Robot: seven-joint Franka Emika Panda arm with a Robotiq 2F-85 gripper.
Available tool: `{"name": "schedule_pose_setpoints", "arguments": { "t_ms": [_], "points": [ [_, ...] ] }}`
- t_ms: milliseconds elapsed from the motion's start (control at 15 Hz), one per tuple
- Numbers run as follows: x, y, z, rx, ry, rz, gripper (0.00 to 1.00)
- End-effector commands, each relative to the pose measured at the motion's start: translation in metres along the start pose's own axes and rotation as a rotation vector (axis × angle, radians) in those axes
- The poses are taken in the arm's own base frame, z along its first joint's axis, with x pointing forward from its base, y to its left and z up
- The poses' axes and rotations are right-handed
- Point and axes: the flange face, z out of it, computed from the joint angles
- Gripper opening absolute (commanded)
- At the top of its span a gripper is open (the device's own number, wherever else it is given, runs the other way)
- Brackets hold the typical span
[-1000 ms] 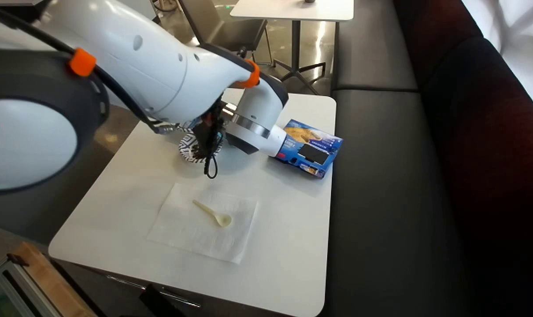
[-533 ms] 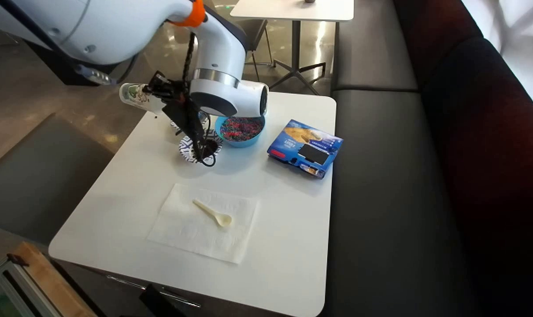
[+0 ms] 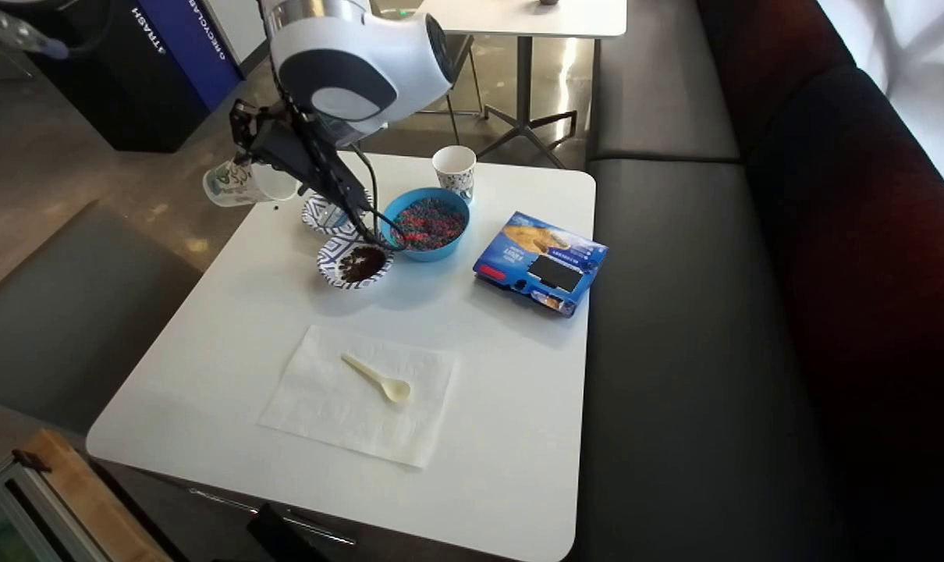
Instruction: Empty the contents of the cup on the right into the empty bowl
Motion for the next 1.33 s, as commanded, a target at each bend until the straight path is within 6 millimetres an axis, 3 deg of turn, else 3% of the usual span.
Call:
{"name": "schedule_pose_setpoints", "arguments": {
  "t_ms": [0, 133, 200, 600, 667, 867, 1267],
  "points": [
    [-0.004, -0.033, -0.017, -0.163, -0.113, -0.011, 0.01],
    [-0.002, -0.043, -0.025, -0.239, -0.188, -0.030, 0.01],
    [0.000, -0.033, -0.026, -0.160, -0.134, -0.031, 0.03],
    [0.001, -0.043, -0.029, -0.210, -0.178, -0.042, 0.03],
    [0.000, -0.033, -0.027, -0.253, -0.161, -0.029, 0.01],
    [0.016, -0.031, -0.024, -0.447, -0.198, -0.102, 0.01],
    [0.046, -0.028, 0.028, -0.748, -0.276, -0.285, 0.01]
  ]
}}
